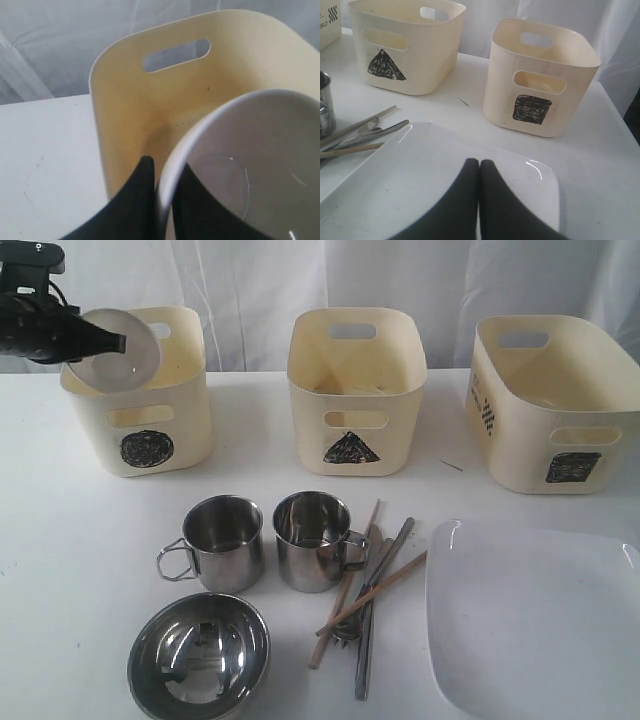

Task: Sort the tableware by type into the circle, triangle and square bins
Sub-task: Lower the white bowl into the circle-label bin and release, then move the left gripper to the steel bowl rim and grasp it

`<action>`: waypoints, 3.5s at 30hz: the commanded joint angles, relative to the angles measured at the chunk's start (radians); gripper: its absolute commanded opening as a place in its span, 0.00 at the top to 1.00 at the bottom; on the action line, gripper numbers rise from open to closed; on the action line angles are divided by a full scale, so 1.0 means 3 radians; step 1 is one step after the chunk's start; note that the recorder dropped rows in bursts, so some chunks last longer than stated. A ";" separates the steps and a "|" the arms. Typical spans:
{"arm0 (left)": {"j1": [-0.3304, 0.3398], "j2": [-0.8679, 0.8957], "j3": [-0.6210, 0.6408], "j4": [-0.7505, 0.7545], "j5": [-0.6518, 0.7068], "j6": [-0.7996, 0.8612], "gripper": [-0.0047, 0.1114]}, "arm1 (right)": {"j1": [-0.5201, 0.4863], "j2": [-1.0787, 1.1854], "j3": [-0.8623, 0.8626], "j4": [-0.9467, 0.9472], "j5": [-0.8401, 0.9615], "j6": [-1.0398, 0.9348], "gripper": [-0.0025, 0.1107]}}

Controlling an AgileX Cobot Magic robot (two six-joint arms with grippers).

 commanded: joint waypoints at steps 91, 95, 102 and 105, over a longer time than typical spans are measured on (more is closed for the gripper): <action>-0.1552 -0.1963 0.3018 -0.0818 0.0963 -0.0243 0.33 | 0.0011 -0.0022 0.0023 -0.0003 -0.0017 -0.0004 0.98; -0.1552 -0.1872 0.3018 -0.0825 0.0896 -0.0243 0.33 | 0.0011 -0.0022 0.0023 -0.0003 -0.0017 -0.0004 0.98; -0.1552 -0.1731 0.3018 -0.0839 0.0803 -0.0252 0.36 | 0.0011 -0.0022 0.0023 -0.0003 -0.0017 -0.0004 0.98; -0.1552 -0.1663 0.3018 -0.0912 0.0733 -0.0252 0.43 | 0.0011 -0.0022 0.0023 -0.0003 -0.0017 -0.0004 0.98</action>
